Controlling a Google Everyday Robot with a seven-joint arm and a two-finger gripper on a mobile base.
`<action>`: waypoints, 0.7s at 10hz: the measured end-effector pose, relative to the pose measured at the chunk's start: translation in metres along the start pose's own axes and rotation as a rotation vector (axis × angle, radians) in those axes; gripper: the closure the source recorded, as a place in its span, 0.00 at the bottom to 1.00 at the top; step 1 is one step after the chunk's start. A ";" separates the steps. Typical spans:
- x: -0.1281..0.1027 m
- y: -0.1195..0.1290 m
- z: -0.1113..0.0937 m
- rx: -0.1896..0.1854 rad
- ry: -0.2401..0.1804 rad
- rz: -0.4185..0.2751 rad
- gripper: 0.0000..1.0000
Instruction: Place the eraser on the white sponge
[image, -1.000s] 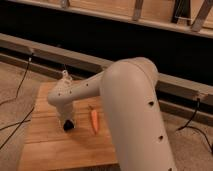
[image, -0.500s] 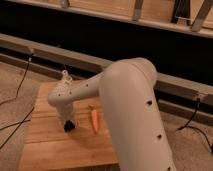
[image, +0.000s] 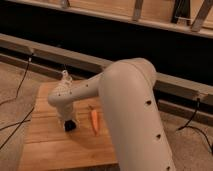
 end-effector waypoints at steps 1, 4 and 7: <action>-0.001 0.000 -0.001 -0.001 -0.002 0.000 0.27; -0.008 0.004 -0.016 -0.014 -0.023 0.003 0.27; -0.012 -0.001 -0.047 0.016 -0.029 0.014 0.27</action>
